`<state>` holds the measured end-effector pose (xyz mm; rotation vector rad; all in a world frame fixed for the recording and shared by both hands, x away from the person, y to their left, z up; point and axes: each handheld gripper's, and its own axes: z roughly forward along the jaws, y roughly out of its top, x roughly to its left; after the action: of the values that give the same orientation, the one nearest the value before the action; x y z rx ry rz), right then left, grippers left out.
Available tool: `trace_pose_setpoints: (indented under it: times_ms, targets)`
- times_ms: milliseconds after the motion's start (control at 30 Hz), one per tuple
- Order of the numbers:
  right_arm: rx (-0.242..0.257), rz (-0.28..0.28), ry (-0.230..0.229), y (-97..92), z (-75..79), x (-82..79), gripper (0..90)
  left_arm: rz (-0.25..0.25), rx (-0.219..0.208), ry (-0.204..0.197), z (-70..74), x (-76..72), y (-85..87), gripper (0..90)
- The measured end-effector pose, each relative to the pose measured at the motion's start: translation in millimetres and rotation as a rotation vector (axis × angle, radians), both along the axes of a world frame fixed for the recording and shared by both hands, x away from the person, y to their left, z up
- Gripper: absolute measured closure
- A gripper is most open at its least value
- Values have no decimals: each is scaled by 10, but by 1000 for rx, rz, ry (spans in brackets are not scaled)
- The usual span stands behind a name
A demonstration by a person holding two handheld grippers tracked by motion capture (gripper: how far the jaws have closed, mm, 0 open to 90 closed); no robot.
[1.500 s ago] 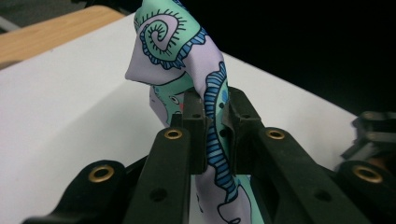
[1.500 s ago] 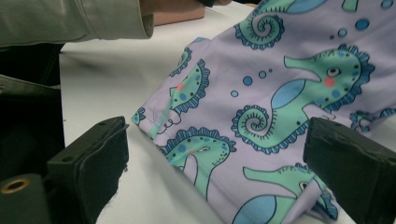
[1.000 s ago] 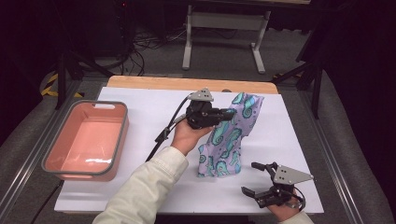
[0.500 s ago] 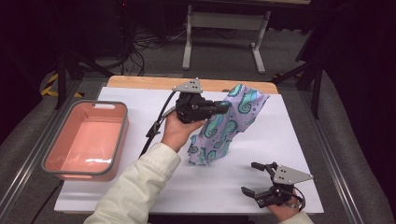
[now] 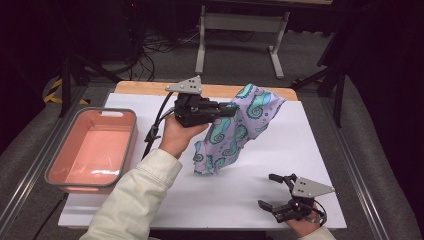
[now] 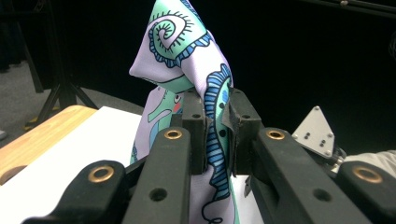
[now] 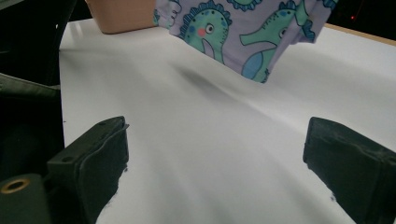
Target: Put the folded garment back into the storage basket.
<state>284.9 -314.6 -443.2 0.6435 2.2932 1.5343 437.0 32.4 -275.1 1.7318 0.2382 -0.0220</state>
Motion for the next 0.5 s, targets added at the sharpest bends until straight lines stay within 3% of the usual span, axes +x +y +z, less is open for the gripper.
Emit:
trace_pose_setpoints:
  times_ms: [500]
  targets:
    - [-10, 1, -1, 16, -4, 3, 72, 13, 23, -32, 197, -165, 412, 809]
